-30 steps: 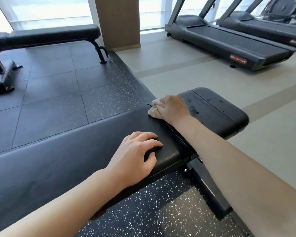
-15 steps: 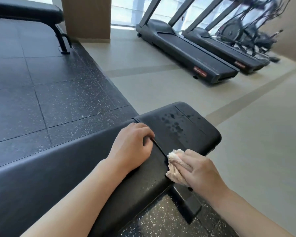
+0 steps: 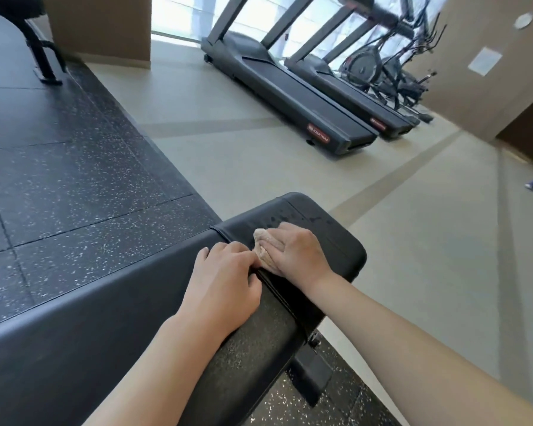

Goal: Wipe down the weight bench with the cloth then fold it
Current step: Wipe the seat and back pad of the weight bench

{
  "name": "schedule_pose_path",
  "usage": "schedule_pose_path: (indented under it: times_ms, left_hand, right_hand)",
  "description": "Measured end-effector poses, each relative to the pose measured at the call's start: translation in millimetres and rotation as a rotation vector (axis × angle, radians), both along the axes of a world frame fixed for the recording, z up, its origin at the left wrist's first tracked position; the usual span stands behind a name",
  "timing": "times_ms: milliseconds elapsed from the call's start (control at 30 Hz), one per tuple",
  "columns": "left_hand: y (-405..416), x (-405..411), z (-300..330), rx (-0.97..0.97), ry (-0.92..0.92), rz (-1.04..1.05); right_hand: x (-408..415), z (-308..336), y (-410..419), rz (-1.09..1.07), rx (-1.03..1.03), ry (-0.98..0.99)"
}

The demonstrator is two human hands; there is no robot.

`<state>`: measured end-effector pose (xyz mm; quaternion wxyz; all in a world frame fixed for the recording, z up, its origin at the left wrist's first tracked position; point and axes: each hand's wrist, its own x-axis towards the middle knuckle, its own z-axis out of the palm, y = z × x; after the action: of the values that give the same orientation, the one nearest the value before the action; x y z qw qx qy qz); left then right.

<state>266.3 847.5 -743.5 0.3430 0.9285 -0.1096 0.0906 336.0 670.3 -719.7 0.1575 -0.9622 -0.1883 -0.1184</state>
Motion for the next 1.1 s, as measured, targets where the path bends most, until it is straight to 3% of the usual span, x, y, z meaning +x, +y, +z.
schedule_pose_path:
  times_ms: [300,833,967,1100]
  left_hand:
    - [2,-7,-2,0.041,-0.036,0.0]
    - [3,-16,-8,0.125,-0.024,-0.034]
    - [2,-17,-8,0.125,-0.041,-0.03]
    - [1,-16,-8,0.128,-0.038,-0.03]
  right_hand:
    - [69,0,34,-0.014,0.002,0.005]
    - [-82,12,-80,0.262,0.065,0.06]
    - [-75,1,-91,0.284,0.06,0.004]
    - [-17,-9,-64,0.194,0.049,-0.055]
